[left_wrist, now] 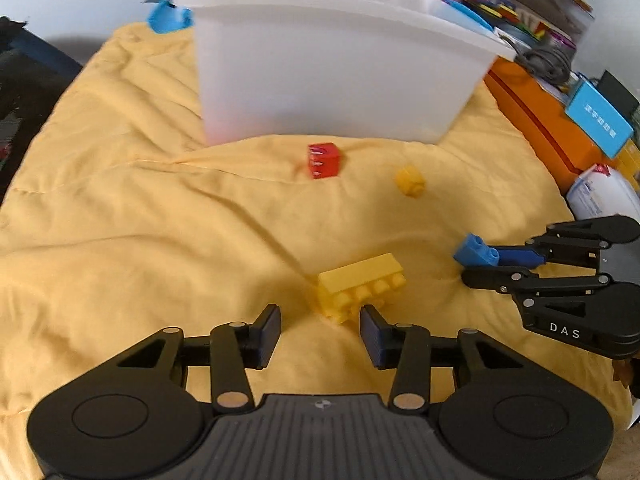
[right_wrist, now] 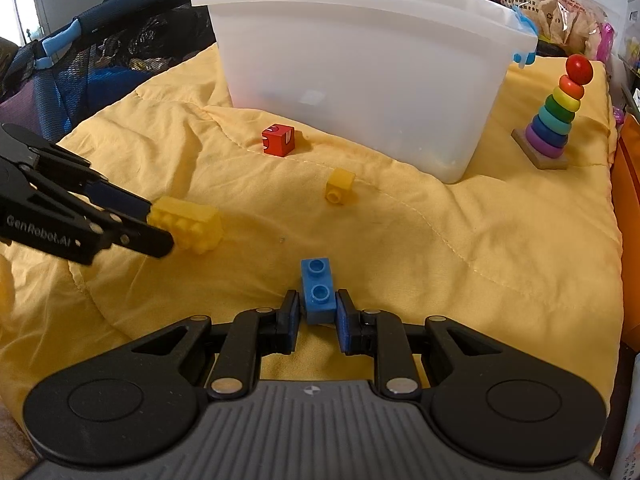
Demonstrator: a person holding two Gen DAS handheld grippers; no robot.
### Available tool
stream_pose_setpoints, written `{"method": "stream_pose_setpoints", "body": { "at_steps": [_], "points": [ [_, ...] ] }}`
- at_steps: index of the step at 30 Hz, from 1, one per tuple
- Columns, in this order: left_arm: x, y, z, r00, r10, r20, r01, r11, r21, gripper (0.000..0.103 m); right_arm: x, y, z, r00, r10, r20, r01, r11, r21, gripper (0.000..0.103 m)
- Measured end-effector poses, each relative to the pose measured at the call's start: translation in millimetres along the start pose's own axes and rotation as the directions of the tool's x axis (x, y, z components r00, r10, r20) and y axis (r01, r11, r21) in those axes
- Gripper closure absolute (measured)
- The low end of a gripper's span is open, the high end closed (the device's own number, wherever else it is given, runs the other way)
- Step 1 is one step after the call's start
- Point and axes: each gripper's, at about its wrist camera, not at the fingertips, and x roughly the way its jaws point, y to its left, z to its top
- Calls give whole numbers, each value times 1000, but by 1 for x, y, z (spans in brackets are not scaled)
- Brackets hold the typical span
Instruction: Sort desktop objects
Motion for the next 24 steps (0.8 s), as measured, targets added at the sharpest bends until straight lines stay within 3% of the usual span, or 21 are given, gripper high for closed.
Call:
{"method": "stream_pose_setpoints", "body": {
  "at_steps": [3,8,11,14,24],
  "points": [
    [-7,-5,-2,999,26,22,-27,999,42,52,0,0,0,1000,0,0,0,1000,1,81],
    [-7,-27,-4,996,77,51,-86,978,192,52,-1,1,0,1000,-2,-1,2,1000,-2,81],
    [-6,-39,-5,992,106,71,-122,947,296,52,-2,2,0,1000,-4,1,4,1000,-2,81],
    [-2,-50,-8,986,141,93,-166,898,406,52,-2,1,0,1000,-3,0,3,1000,-4,81],
    [-2,-55,-4,984,123,127,-170,856,489,52,0,2,0,1000,-13,1,13,1000,4,80]
  ]
}}
